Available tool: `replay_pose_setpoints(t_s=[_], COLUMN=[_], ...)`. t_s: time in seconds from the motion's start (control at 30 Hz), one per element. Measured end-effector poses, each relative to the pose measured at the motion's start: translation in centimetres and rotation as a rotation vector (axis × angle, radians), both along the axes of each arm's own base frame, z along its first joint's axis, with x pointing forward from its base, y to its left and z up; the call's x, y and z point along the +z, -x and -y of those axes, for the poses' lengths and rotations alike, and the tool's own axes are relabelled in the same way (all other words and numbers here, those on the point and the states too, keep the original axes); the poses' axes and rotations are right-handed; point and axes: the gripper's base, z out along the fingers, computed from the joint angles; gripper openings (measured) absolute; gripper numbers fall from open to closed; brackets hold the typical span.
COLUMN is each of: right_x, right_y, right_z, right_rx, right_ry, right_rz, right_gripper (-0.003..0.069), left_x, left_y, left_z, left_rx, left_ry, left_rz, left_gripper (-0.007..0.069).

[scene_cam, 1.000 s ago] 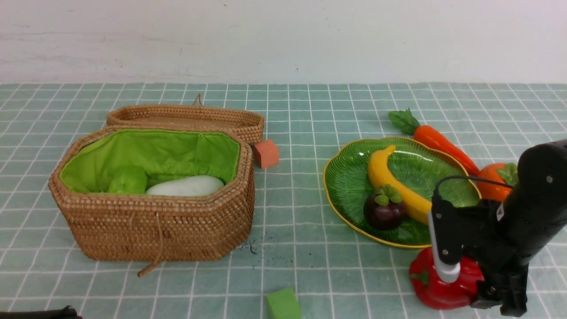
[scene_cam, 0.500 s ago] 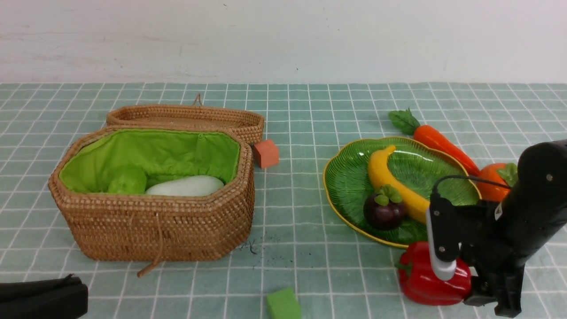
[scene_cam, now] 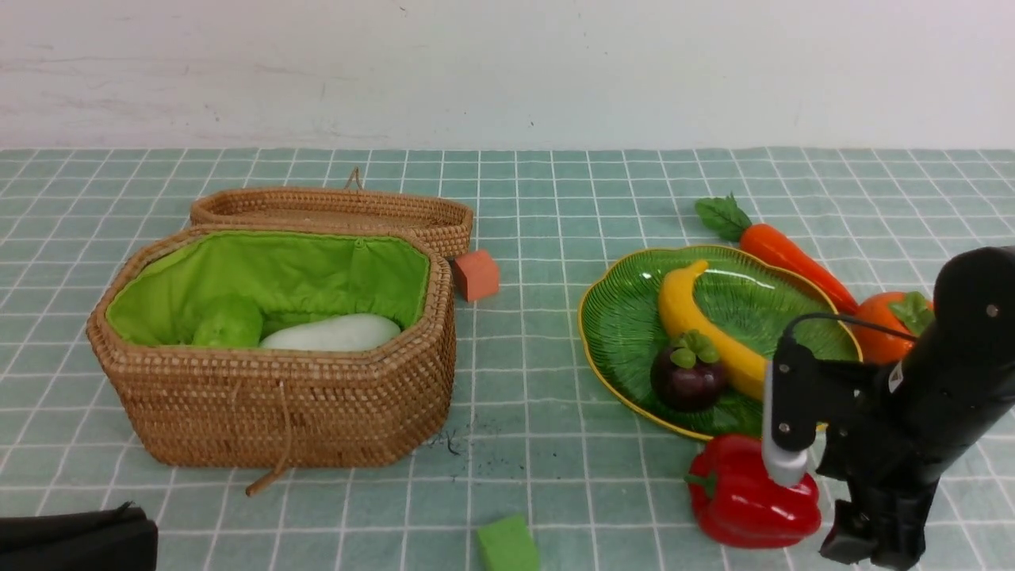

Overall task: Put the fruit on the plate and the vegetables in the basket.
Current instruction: Grab a mountain bell pepper with your right arm and put it into the left basket

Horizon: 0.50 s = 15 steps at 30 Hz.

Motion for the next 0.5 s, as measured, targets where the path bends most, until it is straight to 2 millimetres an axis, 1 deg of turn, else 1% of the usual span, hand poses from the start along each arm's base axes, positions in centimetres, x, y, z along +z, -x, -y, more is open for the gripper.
replay_pose_setpoints(t_s=[0.03,0.07,0.13,0.5], right_x=[0.1,0.3,0.5,0.7], right_y=[0.0,0.1,0.2,-0.3], right_z=[0.0,-0.2,-0.4,-1.1], right_rx=[-0.003,-0.021,-0.043,-0.09], right_ry=[-0.004,-0.029,-0.06,-0.125], right_rz=[0.001,0.0,-0.005,0.044], right_gripper=[0.0634,0.0664,0.0679,0.0676], left_x=[0.0,0.0,0.0,0.0], left_y=[0.0,0.0,0.0,0.0], left_z=[0.0,0.0,0.0,0.0], left_rx=[0.0,0.0,-0.001,-0.001], left_ry=[0.0,-0.001,-0.001,0.002], left_rz=[0.0,0.001,0.001,0.006], left_gripper=[-0.0013,-0.0013,-0.0013,-0.0013])
